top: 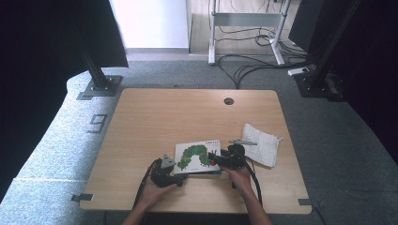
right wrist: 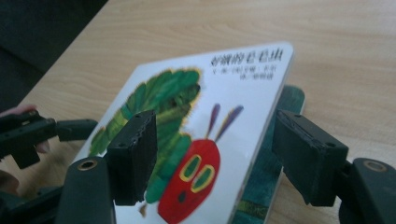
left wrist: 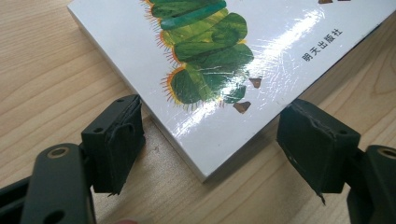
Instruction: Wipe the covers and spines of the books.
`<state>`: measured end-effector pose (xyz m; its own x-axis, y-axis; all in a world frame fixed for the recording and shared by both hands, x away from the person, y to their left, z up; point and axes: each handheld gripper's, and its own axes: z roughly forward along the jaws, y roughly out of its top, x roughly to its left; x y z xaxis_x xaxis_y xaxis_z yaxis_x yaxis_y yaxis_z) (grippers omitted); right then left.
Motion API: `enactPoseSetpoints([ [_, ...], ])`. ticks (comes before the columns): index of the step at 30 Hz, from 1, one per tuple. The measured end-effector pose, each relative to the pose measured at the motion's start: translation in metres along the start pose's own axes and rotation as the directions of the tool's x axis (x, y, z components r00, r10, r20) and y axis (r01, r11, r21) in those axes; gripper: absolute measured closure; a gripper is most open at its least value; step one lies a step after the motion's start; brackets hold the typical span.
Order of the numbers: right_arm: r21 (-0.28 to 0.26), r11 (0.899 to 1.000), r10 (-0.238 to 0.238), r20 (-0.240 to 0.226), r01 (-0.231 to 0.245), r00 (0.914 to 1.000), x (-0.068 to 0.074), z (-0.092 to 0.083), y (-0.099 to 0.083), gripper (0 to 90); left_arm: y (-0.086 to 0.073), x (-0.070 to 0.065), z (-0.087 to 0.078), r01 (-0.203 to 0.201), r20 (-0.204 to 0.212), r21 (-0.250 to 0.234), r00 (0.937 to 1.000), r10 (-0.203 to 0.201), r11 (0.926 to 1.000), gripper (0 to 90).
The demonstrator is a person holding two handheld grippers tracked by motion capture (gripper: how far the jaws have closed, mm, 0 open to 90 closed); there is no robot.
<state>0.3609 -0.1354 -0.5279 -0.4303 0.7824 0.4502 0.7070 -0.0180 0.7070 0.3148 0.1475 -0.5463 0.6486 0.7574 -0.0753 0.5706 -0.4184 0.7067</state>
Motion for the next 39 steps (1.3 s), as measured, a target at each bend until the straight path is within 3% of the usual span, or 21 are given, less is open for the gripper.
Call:
enactPoseSetpoints([
  [5,0.019,1.000,-0.014,-0.014,0.015,0.9998,-0.005,0.005,-0.002,39.6,0.000,0.000,0.000,-0.005,-0.002,-0.001,1.0000,0.005,1.0000,22.9],
  [14,-0.009,1.000,0.009,-0.112,-0.010,0.9936,-0.017,0.005,0.001,55.4,0.000,0.001,0.000,-0.010,0.004,0.000,0.9999,0.010,0.9999,22.8],
  [24,-0.056,0.997,0.039,-0.272,-0.056,0.9614,-0.018,-0.002,0.005,72.0,0.000,0.004,-0.003,0.011,0.036,-0.014,0.9993,-0.010,0.9998,22.9],
  [31,-0.077,0.997,0.009,-0.274,-0.032,0.9617,-0.013,-0.005,0.005,73.4,0.000,0.003,-0.003,0.010,0.037,-0.012,0.9993,-0.010,0.9999,22.4],
  [39,-0.126,0.991,-0.071,-0.274,0.037,0.9591,-0.005,-0.011,0.005,74.2,0.000,0.003,-0.004,0.005,0.040,-0.009,0.9992,-0.005,0.9999,20.8],
])
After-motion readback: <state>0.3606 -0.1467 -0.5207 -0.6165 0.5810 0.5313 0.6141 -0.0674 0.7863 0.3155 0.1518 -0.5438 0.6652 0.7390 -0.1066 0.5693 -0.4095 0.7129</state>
